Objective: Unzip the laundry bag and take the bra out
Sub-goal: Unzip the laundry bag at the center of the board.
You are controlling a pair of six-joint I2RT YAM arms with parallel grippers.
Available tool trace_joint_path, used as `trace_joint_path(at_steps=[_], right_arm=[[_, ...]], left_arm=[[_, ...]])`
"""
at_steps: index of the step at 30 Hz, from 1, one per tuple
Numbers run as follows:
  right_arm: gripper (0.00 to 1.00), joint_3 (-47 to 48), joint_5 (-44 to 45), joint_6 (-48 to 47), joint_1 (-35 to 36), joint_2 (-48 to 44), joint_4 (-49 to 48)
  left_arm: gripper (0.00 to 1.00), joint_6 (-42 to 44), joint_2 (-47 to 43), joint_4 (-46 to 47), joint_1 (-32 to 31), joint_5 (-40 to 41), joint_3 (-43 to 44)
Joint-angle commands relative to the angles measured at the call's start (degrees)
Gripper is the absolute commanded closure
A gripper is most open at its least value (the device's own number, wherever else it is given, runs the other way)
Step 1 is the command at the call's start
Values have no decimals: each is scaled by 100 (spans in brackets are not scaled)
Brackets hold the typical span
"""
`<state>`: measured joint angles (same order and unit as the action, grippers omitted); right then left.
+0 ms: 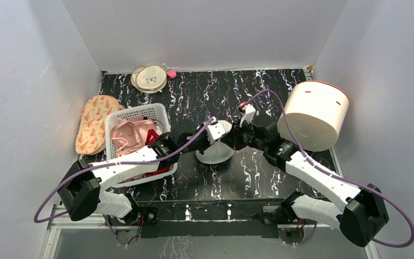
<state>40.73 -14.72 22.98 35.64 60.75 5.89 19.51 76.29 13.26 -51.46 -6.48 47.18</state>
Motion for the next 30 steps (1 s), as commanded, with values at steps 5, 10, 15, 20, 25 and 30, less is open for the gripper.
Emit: trace_joint_path(at_steps=[5,10,15,20,25,30], right_arm=[[100,173,700,37,24,-289,-134],[100,331,1260,118,-51,-141,411],[100,431,1688,114,-137,-76,707],[100,446,1741,131,-427,-65,870],[100,326,1364,163,-922,-141,865],[100,280,1212,74,-1059,-160,846]], left_arm=[[100,135,-202,75,20,280,129],[100,176,-324,165,13,410,59],[100,214,-403,213,21,512,18],[100,236,-447,228,20,567,-5],[100,249,-509,272,18,608,-38],[100,255,-511,283,16,601,-50]])
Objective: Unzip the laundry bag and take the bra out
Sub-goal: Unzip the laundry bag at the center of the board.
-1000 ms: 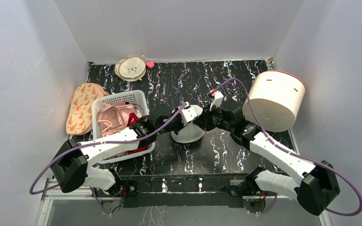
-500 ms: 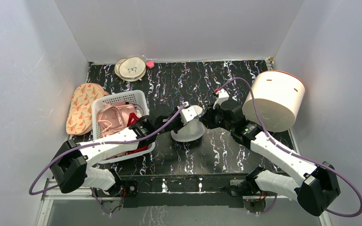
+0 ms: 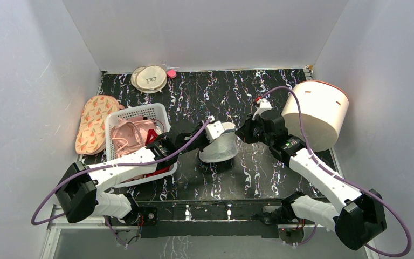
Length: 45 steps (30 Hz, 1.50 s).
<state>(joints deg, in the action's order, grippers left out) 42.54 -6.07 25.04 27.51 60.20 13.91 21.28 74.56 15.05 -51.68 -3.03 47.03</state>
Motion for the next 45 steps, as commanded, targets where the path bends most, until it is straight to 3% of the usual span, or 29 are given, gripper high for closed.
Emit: trace_joint_path(at_steps=[1,6,7,9,12,18,19,21,23,27,32,35,38,40,42,43,45], right_arm=[[100,90,291,-149,-247,-105,16],[100,8,-270,-256,-254,-105,-258],[100,-14,-402,-262,-248,-99,-310],[100,-1,-539,-279,-251,-65,-347],[86,100,-358,-343,-254,-35,-189],[70,184,153,-508,-249,-310,205],[68,184,193,-535,-247,-362,249],[62,196,270,-602,-253,-466,347],[58,256,359,-668,-248,-545,482],[46,574,227,-990,-248,-587,794],[32,1261,-120,-1469,185,-96,1239],[26,1827,681,-1395,1169,467,1551],[23,2443,1565,-1032,2216,1305,1710],[23,2800,2129,-943,2788,1875,1755],[25,3371,2998,-856,3244,2576,2204],[30,3956,3787,-825,3646,3280,2772],[39,4397,4691,-694,3965,3836,3351]], left_arm=[[100,80,-337,104,38,245,-31],[100,65,-291,52,43,141,9],[96,48,-273,29,37,98,28],[75,-18,-246,24,35,-6,36],[51,-59,-219,33,35,-83,29],[39,-174,-445,189,38,81,-63],[36,-196,-514,244,40,185,-91],[19,-233,-650,444,36,476,-196],[13,-254,-797,667,40,901,-303],[4,-269,-1109,1097,52,1817,-502],[2,-374,-1260,1344,193,3315,-522],[2,-1061,-1307,1031,803,4089,-320],[2,-2230,-1456,638,1770,3623,-314],[2,-2579,-1346,460,2158,3494,-246],[2,-2625,-1227,356,2285,3555,-182],[2,-2602,-1199,409,2299,3632,-211],[2,-2611,-1173,406,2302,3603,-213]])
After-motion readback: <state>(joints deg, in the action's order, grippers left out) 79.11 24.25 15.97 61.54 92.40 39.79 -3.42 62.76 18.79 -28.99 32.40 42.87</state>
